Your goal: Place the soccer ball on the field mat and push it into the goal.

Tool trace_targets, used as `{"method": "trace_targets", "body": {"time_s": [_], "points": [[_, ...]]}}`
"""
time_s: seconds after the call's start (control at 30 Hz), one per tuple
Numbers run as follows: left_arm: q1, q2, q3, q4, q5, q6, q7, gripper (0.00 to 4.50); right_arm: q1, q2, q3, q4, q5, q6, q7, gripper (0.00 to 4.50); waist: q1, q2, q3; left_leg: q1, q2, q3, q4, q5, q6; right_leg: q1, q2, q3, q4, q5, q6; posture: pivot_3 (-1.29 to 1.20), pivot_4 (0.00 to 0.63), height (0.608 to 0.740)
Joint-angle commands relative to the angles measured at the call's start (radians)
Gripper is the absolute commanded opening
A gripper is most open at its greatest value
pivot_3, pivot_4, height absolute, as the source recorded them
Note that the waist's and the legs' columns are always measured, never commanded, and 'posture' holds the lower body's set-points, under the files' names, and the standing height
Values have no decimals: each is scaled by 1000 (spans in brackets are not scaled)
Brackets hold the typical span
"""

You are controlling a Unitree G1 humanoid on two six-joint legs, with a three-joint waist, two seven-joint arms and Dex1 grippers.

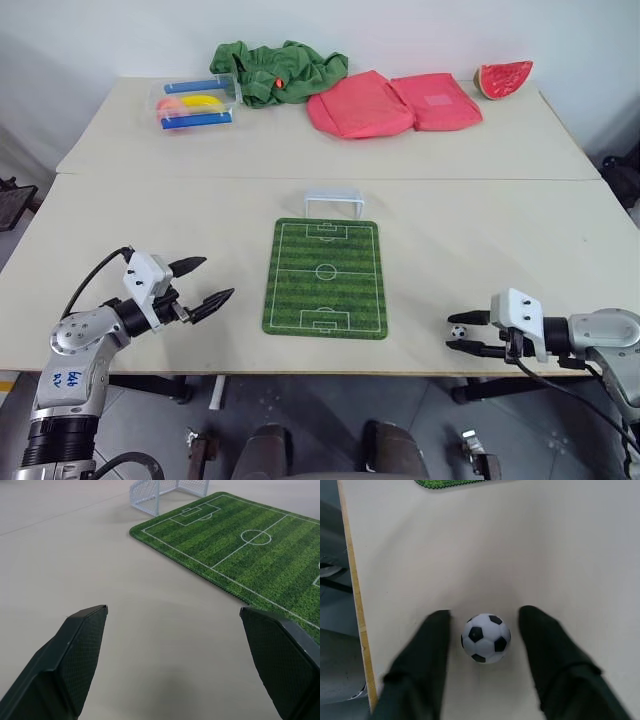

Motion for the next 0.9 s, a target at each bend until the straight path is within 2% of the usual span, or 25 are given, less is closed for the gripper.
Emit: {"method": "trace_targets", "body": {"time_s": [0.03, 0.23, 0.33, 0.43, 0.67, 0.9], "points": [[-9, 8, 24, -17, -12, -6, 2, 4500, -1, 14, -17, 60, -14, -6, -23, 854, 0, -1, 0, 0, 0, 0, 0, 0, 0, 0, 0, 0, 0, 0, 0, 0, 150, 740], [-34, 5, 14, 12, -27, -21, -48, 4500, -61, -1, -23, -40, 10, 49, -34, 855, 0, -1, 0, 0, 0, 0, 1, 0, 0, -1, 0, 0, 1, 0, 0, 0, 150, 740], [-19, 5, 14, 12, -76, 2, -125, 4500, -136, 7, 17, -205, 62, 178, -37, 855, -3, 1, 0, -1, 0, 1, -1, 0, 0, -4, 0, 1, 2, 0, 0, 0, 150, 740], [-8, -1, 11, 23, -92, -10, -172, 4500, -220, 40, 72, -280, 91, 295, -43, 855, -11, 1, 0, -2, 1, 2, -1, 0, -1, -6, 1, 2, 3, 0, 0, 0, 150, 740], [-3, -17, 7, 84, -98, -118, -281, 4500, -445, 208, 322, -289, 7, 391, -39, 855, -17, 0, 1, -3, 2, 2, -1, -1, -1, -8, 1, 2, 4, 0, 0, 0, 150, 740], [4, -34, 33, 141, -107, -237, -354, 4500, -553, 383, 502, -179, -113, 340, -49, 855, -25, 0, 1, -4, 2, 2, -1, -1, -1, -8, 2, 2, 4, 0, 0, 0, 150, 740]]}}
